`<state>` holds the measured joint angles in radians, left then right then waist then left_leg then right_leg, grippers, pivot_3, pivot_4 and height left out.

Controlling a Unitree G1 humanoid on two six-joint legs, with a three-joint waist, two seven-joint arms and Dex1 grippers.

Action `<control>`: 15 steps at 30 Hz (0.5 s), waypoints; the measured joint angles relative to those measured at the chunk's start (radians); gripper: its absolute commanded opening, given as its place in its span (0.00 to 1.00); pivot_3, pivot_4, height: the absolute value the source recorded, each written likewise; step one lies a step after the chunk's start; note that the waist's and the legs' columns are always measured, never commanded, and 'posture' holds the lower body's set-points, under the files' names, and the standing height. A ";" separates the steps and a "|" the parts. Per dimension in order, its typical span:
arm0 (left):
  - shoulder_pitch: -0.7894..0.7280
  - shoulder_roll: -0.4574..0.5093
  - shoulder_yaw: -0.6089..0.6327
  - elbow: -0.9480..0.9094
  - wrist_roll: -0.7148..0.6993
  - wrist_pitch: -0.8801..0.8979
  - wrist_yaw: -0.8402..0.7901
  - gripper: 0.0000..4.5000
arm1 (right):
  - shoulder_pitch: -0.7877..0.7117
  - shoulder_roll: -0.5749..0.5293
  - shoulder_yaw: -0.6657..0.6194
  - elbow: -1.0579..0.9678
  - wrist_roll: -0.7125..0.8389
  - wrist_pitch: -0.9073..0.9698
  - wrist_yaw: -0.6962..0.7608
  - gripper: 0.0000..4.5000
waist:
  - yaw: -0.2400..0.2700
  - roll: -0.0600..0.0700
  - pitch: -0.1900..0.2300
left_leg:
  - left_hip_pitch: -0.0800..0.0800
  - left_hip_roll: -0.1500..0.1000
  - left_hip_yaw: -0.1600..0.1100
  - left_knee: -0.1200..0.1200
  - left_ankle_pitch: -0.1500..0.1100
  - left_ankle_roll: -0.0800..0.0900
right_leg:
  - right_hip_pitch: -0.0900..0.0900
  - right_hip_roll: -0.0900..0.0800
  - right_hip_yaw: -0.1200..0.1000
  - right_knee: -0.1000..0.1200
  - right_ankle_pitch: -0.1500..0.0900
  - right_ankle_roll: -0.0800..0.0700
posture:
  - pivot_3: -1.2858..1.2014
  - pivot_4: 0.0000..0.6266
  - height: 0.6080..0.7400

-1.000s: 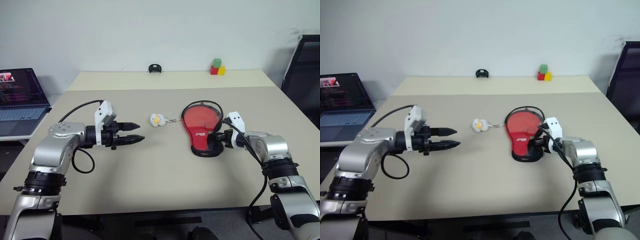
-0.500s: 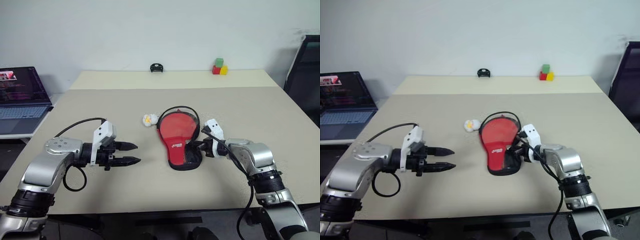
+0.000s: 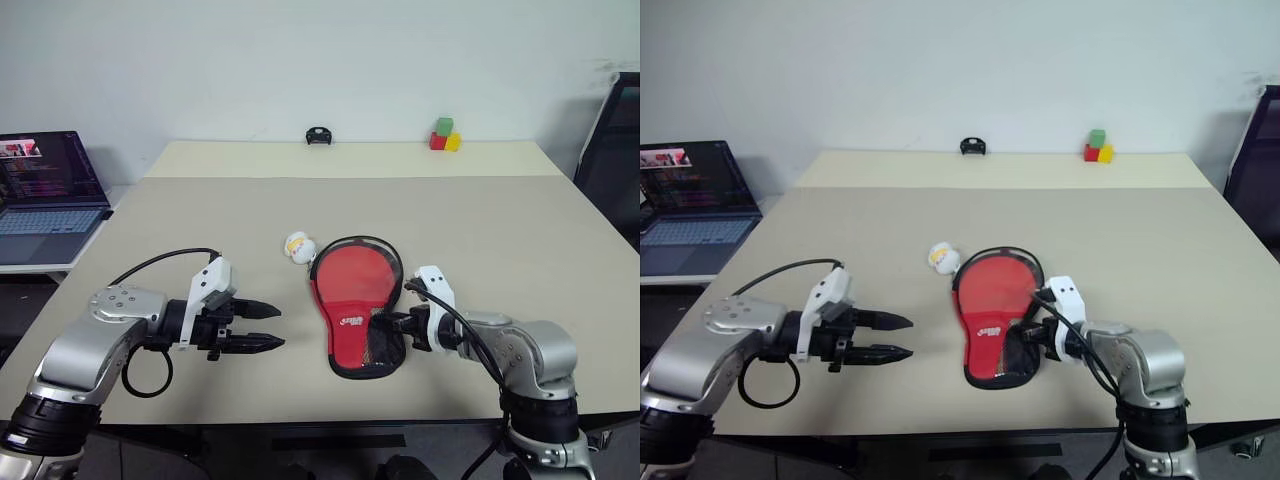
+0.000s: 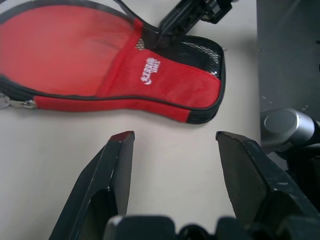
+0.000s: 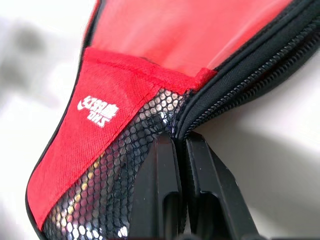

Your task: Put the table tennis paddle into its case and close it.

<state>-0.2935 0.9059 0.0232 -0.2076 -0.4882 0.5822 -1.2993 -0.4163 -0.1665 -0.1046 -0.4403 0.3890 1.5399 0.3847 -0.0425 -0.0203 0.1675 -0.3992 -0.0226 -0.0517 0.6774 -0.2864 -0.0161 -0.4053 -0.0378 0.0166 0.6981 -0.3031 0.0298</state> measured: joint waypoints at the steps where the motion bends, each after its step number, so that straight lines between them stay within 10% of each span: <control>1: 0.000 0.000 -0.004 -0.004 -0.002 0.002 0.000 0.63 | 0.010 0.014 -0.013 -0.026 0.002 0.022 -0.011 0.01 | 0.000 0.000 0.000 | 0.000 0.000 0.000 0.000 0.000 0.000 | 0.000 0.000 0.000 0.000 0.000 0.000 | 0.52 0.24 1.00; 15: 0.012 0.012 -0.029 -0.040 -0.022 0.019 -0.021 0.63 | 0.142 0.059 -0.040 -0.182 0.124 0.065 -0.118 0.01 | 0.001 0.000 0.000 | 0.000 0.000 0.000 0.000 0.000 0.000 | 0.000 0.000 0.000 0.000 0.000 0.000 | 0.52 0.24 1.00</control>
<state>-0.2813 0.9181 -0.0054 -0.2476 -0.5100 0.6013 -1.3200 -0.2743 -0.1074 -0.1448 -0.6220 0.5134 1.6051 0.2671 -0.0420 -0.0203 0.1675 -0.3987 -0.0228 -0.0517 0.6773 -0.2864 -0.0161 -0.4050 -0.0376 0.0166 0.6979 -0.3032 0.0298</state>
